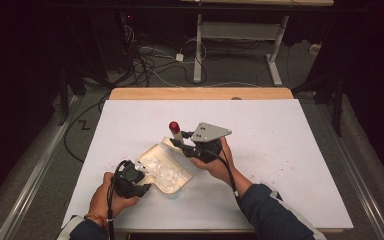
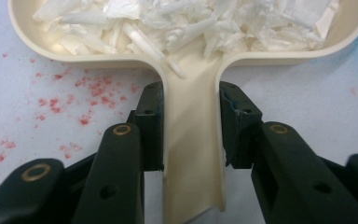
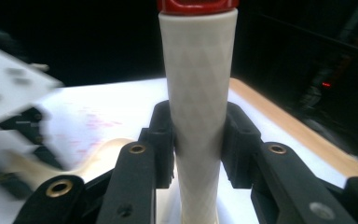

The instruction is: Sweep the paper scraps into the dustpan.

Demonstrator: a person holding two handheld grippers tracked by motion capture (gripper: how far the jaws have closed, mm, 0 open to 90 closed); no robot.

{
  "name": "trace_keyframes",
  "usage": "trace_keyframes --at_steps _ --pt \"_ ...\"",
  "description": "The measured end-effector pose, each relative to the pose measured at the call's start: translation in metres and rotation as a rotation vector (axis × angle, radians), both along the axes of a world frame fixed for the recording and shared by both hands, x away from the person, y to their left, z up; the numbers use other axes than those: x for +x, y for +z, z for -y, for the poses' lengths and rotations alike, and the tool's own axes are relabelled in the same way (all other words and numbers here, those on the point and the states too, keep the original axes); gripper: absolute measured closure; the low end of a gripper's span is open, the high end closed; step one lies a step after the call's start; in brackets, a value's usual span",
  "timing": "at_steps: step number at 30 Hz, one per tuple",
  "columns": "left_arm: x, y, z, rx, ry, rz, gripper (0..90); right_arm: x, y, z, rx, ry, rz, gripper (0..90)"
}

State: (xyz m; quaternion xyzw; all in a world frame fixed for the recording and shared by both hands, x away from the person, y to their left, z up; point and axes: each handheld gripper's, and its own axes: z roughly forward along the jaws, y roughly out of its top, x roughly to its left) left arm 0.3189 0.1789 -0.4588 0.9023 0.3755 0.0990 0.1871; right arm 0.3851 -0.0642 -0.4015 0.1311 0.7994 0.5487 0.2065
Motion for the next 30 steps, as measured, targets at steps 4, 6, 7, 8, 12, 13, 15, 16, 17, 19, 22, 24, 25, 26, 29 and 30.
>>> trace_keyframes --at_steps 4,6,7,8,12,13,15,16,17,19,22,24,25,26,29,30 --pt "0.000 0.000 0.001 0.004 -0.002 -0.002 63.3 -0.018 0.004 0.001 -0.013 0.048 0.003 69.8" --pt "0.000 -0.001 0.003 0.011 -0.004 -0.005 63.3 -0.024 0.009 0.004 0.015 0.077 -0.020 70.1" --pt "0.000 -0.001 0.003 0.014 -0.005 -0.003 63.3 -0.024 0.009 0.004 0.015 0.077 -0.020 70.1" --pt "0.000 0.000 0.004 0.014 -0.005 -0.003 63.3 -0.028 0.014 0.007 0.025 0.087 -0.019 70.1" --pt "-0.001 0.000 0.005 0.010 -0.005 0.000 63.2 -0.033 0.026 0.015 0.040 0.051 0.021 70.1" --pt "-0.001 0.000 0.005 0.010 -0.005 0.000 63.2 -0.034 0.029 0.017 0.051 0.044 0.019 70.1" --pt "-0.002 0.000 0.003 0.011 -0.011 -0.002 63.3 -0.033 0.031 0.020 0.058 0.041 0.023 70.1" --pt "-0.002 0.000 0.002 0.009 -0.011 -0.003 63.3 -0.033 0.036 0.027 0.069 0.015 0.034 70.1" --pt "-0.002 0.000 0.002 0.009 -0.011 -0.003 63.3 -0.033 0.038 0.030 0.071 0.000 0.039 70.1" --pt "-0.003 0.000 0.001 0.011 -0.014 -0.004 63.3 -0.033 0.040 0.033 0.072 -0.012 0.040 70.0" --pt "-0.003 0.001 -0.001 0.015 -0.019 -0.007 63.3 -0.030 0.041 0.042 0.079 -0.042 0.024 70.0" --pt "-0.004 0.003 -0.004 0.015 -0.017 -0.008 63.3 -0.027 0.040 0.045 0.065 -0.074 0.018 70.0" --pt "-0.004 0.003 -0.005 0.013 -0.016 -0.010 63.3 -0.025 0.039 0.046 0.053 -0.093 0.021 70.0" --pt "-0.004 0.004 -0.007 0.012 -0.017 -0.016 63.3 -0.021 0.036 0.045 0.031 -0.132 0.030 70.0" --pt "-0.005 0.005 -0.010 0.012 -0.019 -0.026 63.3 -0.013 0.027 0.038 -0.002 -0.161 0.018 70.0" --pt "-0.005 0.005 -0.010 0.012 -0.017 -0.026 63.3 -0.013 0.027 0.038 -0.002 -0.161 0.018 70.0"
